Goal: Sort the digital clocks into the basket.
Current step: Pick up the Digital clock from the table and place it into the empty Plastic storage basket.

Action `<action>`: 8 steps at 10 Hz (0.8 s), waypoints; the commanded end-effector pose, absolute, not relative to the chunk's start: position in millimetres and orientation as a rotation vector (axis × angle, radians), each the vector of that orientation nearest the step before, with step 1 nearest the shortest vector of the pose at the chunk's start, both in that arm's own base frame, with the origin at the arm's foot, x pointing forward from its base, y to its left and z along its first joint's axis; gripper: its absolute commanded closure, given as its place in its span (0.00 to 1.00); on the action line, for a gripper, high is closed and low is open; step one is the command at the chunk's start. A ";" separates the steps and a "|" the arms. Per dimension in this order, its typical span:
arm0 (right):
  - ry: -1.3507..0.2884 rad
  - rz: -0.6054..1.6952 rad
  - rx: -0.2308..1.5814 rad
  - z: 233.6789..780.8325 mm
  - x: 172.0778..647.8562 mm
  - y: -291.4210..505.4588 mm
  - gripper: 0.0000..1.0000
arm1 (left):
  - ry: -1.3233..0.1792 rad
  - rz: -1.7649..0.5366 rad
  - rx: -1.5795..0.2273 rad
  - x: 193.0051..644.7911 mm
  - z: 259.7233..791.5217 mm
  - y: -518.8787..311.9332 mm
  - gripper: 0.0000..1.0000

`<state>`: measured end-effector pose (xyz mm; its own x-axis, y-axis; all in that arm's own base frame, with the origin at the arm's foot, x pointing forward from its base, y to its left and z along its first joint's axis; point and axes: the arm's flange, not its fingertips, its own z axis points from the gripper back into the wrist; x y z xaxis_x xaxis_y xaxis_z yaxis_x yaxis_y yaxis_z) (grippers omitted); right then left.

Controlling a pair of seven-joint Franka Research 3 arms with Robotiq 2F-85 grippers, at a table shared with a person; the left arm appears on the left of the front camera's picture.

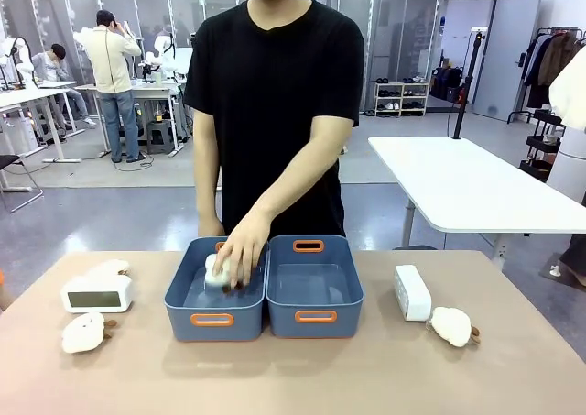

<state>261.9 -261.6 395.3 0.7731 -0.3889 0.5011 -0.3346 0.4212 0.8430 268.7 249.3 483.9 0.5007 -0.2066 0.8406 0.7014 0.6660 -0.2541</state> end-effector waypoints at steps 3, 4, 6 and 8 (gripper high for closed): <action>-0.734 -0.028 1.168 395.2 261.0 -262.6 0.00 | -0.814 -1.348 0.194 323.5 480.3 163.7 0.00; -0.734 -0.028 1.168 395.2 261.0 -262.6 0.00 | -0.761 -1.465 0.168 345.2 470.2 130.8 0.00; -0.734 -0.028 1.168 395.2 261.0 -262.6 0.00 | -0.673 -1.515 0.226 381.3 450.3 93.2 0.00; -0.734 -0.028 1.168 395.2 261.0 -262.6 0.00 | -0.699 -1.464 0.219 399.0 439.5 83.7 0.00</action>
